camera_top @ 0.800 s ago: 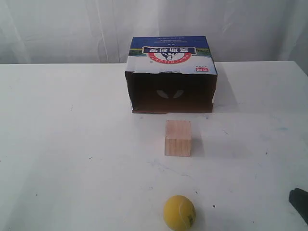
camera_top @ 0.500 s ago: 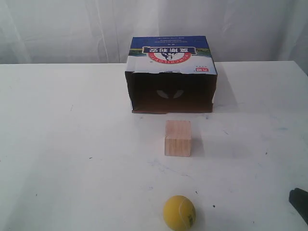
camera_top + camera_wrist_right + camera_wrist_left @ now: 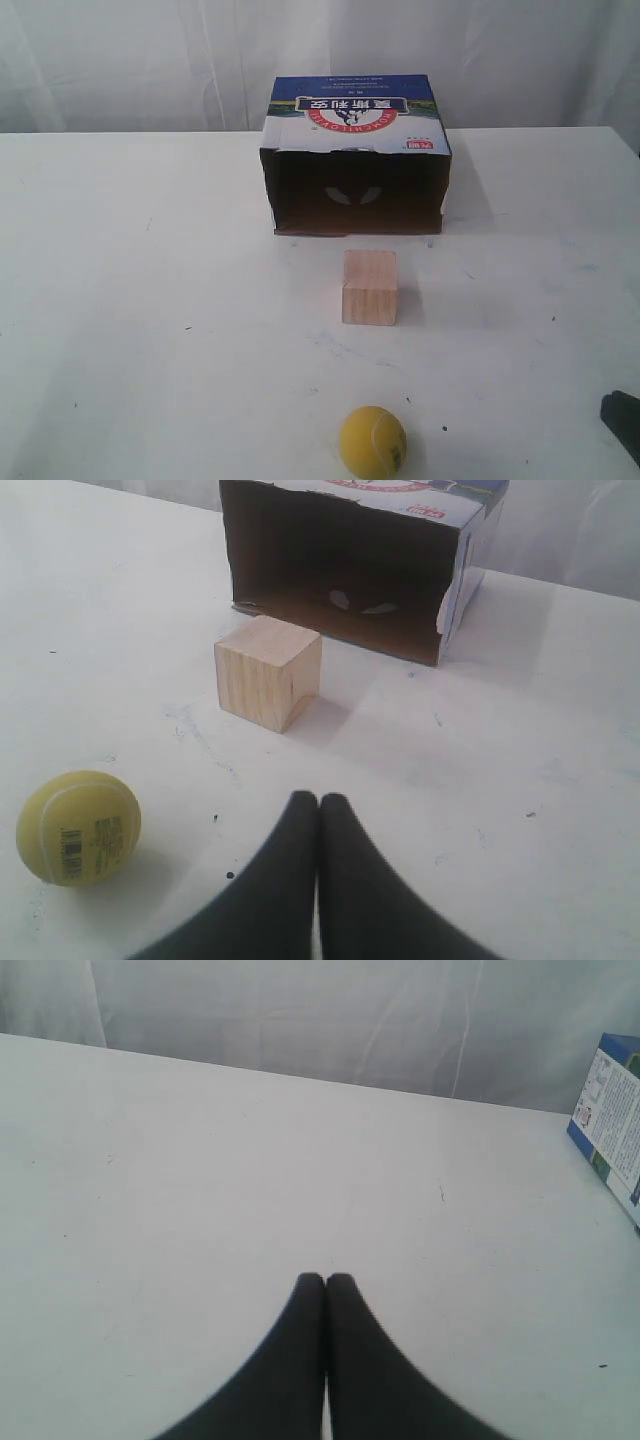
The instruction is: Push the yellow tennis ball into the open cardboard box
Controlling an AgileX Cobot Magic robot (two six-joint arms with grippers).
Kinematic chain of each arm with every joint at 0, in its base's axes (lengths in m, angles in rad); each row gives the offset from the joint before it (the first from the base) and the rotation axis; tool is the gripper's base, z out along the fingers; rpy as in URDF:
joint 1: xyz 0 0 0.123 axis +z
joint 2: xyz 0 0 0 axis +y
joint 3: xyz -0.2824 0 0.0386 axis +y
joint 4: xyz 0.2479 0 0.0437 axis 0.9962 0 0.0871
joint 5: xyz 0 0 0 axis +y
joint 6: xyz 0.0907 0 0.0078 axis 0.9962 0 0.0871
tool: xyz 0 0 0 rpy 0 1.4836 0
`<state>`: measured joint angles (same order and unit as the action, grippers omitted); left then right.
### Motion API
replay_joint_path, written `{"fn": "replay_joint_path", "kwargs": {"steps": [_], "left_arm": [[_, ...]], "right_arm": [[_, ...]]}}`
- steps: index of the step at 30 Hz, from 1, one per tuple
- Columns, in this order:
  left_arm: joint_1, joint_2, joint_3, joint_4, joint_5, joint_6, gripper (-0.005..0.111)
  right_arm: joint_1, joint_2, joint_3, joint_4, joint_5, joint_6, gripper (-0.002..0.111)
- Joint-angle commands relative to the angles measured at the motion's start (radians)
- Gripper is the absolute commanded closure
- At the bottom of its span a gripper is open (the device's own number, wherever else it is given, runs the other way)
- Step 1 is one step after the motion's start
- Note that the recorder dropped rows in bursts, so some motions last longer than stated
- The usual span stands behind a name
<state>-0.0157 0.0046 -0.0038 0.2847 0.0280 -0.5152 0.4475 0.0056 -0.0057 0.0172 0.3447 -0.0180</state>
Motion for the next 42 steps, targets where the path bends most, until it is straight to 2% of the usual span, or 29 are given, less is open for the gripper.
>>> {"fn": "replay_joint_path", "kwargs": {"steps": [1,3,5,8,13,16,20,25,36,42], "left_arm": [[0.003,-0.003,0.004,0.000,-0.006,-0.002,0.107],[0.003,-0.003,0.004,0.000,-0.006,-0.002,0.107],[0.003,-0.003,0.004,0.000,-0.006,-0.002,0.107],[0.003,-0.003,0.004,0.000,-0.006,-0.002,0.107],[0.003,-0.003,0.004,0.000,-0.006,-0.002,0.107],[0.003,-0.003,0.004,0.000,-0.006,-0.002,0.107],[0.003,-0.003,0.004,0.000,-0.006,-0.002,0.107],[0.003,-0.003,0.004,0.000,-0.006,-0.002,0.107],[0.003,-0.003,0.004,0.000,-0.006,-0.002,0.107],[0.003,-0.003,0.004,0.000,-0.006,-0.002,0.107]], "right_arm": [[-0.008,-0.006,-0.098,-0.009,-0.002,-0.005,0.108],[-0.008,0.012,-0.162,-0.009,0.028,-0.005,0.108],[-0.008,0.081,-0.288,-0.009,0.153,-0.005,0.108],[-0.008,0.292,-0.526,-0.009,0.293,-0.005,0.108],[-0.003,0.626,-0.767,-0.001,0.352,-0.005,0.108],[0.075,0.792,-0.841,0.042,0.414,-0.005,0.108],[0.254,0.963,-0.856,0.029,0.386,0.018,0.108],[0.359,1.086,-0.856,0.029,0.418,0.085,0.108],[0.383,1.256,-0.831,0.002,0.425,0.085,0.108],[0.383,1.313,-0.804,0.002,0.364,0.085,0.108]]}}
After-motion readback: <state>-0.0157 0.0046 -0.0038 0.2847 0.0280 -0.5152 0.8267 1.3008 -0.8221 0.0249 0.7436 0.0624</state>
